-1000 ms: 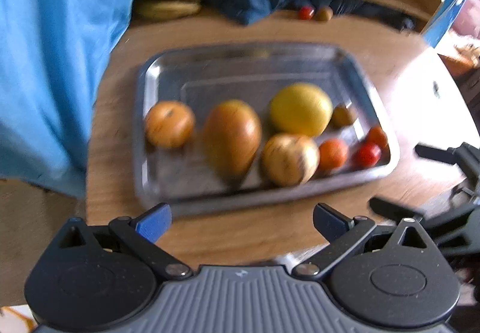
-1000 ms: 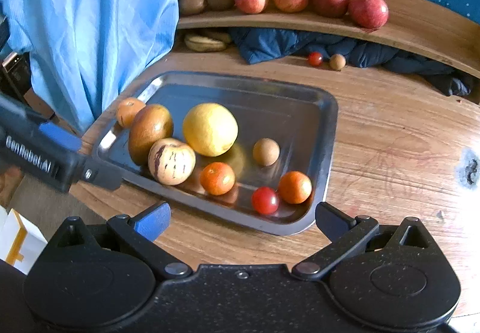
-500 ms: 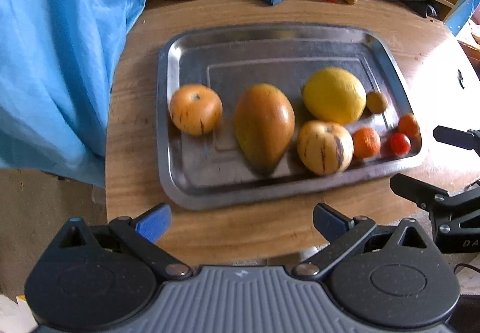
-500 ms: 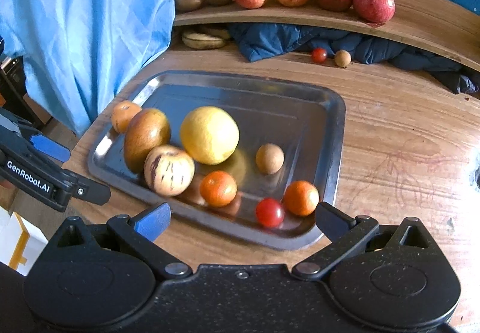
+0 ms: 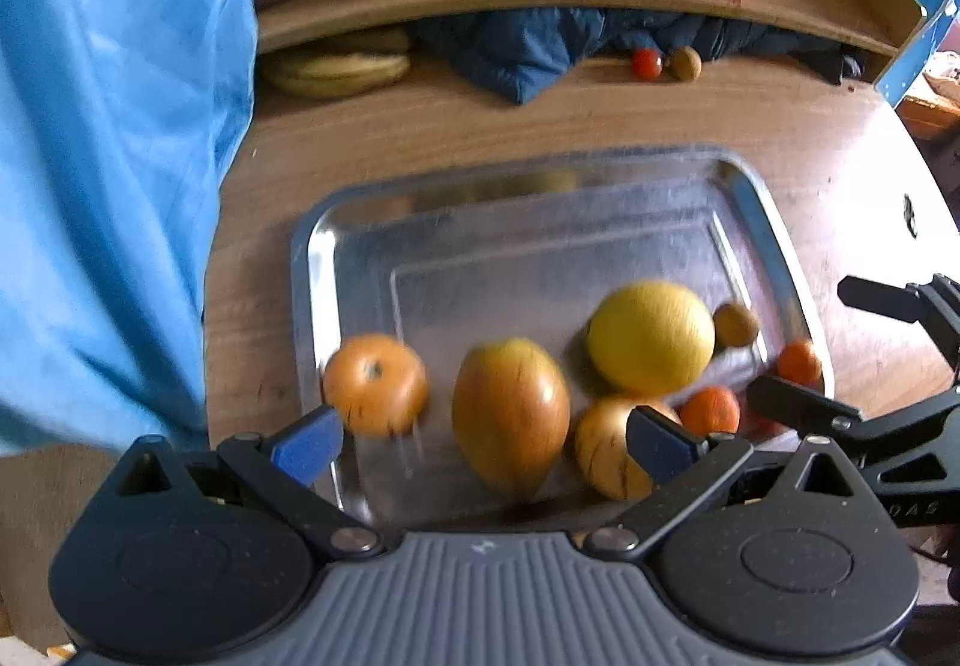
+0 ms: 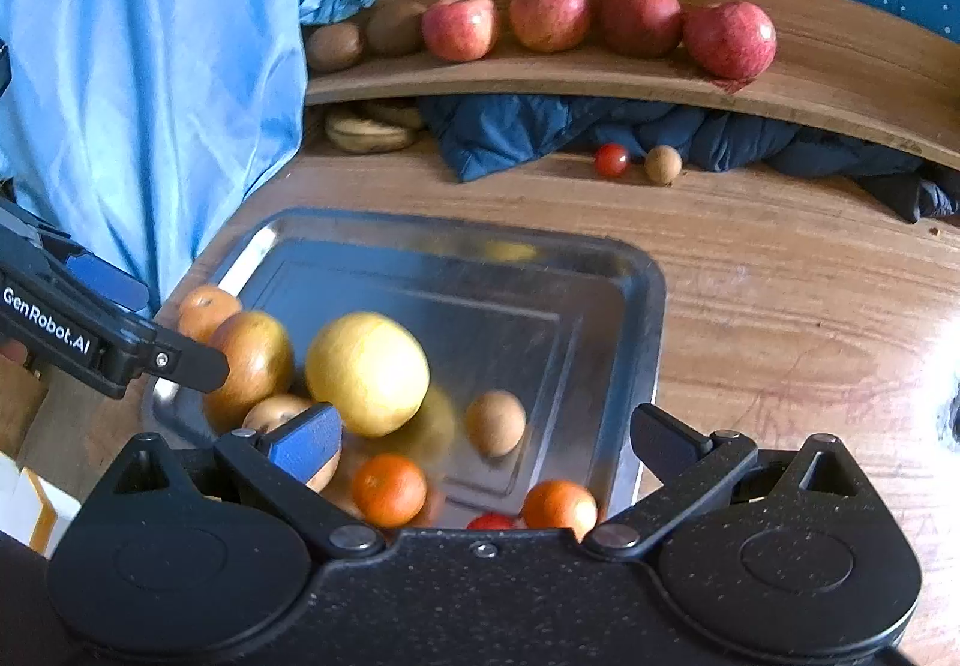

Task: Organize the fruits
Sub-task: 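Withdraw both open grippers from the tray toward the last loose fruit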

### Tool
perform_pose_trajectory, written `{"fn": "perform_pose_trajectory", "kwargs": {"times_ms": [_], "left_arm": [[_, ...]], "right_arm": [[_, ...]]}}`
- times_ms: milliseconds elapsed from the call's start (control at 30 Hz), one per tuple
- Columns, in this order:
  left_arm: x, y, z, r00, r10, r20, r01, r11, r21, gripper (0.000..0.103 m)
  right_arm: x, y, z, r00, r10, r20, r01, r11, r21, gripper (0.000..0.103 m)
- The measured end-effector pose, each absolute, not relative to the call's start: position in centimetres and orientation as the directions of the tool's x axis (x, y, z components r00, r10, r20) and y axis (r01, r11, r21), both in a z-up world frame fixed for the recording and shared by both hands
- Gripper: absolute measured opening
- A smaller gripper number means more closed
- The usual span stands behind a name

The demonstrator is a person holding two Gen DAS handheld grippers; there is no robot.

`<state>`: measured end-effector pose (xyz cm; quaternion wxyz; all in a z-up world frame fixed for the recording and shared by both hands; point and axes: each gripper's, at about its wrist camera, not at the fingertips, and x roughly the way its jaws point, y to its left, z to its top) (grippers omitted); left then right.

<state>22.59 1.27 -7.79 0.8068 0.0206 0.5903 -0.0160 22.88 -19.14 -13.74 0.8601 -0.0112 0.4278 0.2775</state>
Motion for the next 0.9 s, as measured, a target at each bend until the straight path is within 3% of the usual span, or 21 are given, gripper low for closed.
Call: {"fn": "perform_pose_trajectory", "kwargs": {"times_ms": [900], "left_arm": [[33.8,-4.3,-8.2,0.354,-0.125,-0.927,0.121,0.989,-0.087,0.102]], "right_arm": [[28.5,-21.4,-14.5,0.621,0.284,-0.730,-0.291,0.949,0.122,0.102]]}}
